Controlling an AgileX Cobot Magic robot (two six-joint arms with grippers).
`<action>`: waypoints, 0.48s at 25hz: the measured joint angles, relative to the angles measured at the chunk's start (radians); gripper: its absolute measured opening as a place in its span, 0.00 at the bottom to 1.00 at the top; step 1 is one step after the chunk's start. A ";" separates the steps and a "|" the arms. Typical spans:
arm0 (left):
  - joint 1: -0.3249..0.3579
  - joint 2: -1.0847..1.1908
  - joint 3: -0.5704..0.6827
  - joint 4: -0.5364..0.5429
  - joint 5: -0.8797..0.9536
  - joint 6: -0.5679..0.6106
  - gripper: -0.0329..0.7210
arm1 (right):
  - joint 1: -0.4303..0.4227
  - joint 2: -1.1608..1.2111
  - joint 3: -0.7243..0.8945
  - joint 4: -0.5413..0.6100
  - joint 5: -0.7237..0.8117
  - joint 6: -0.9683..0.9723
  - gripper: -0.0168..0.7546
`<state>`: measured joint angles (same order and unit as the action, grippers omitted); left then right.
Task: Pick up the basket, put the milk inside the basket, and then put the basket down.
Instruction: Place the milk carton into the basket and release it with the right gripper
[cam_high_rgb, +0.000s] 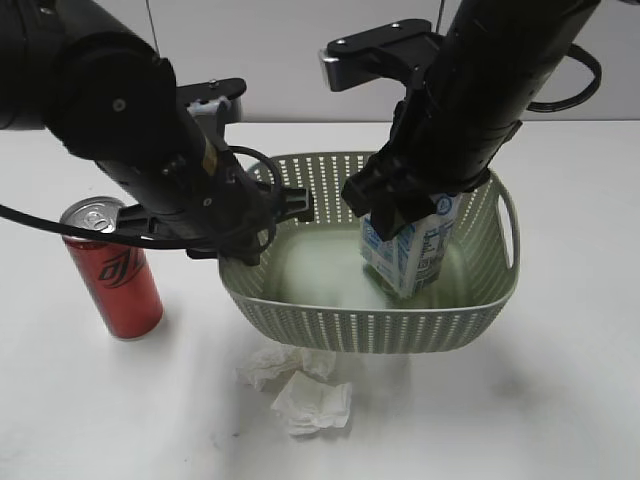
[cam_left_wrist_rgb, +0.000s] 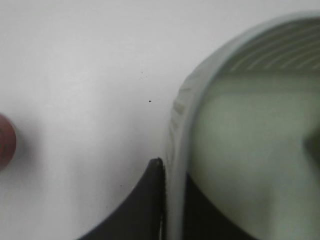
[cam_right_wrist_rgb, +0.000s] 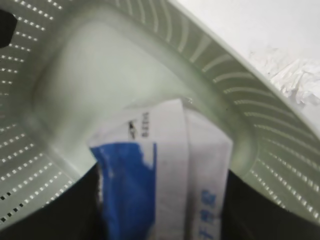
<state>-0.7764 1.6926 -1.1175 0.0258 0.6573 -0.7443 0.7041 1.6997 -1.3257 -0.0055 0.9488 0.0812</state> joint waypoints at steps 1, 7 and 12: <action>0.000 0.000 0.000 0.008 -0.002 0.000 0.05 | 0.000 0.000 0.000 0.006 0.000 0.001 0.42; 0.001 0.003 0.010 0.066 0.059 0.004 0.06 | 0.000 0.000 0.000 0.016 -0.008 0.001 0.72; 0.001 0.003 0.011 0.066 0.062 0.008 0.06 | 0.000 -0.020 0.000 0.019 -0.013 0.001 0.80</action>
<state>-0.7753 1.6957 -1.1064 0.0918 0.7196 -0.7361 0.7041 1.6792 -1.3257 0.0139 0.9360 0.0822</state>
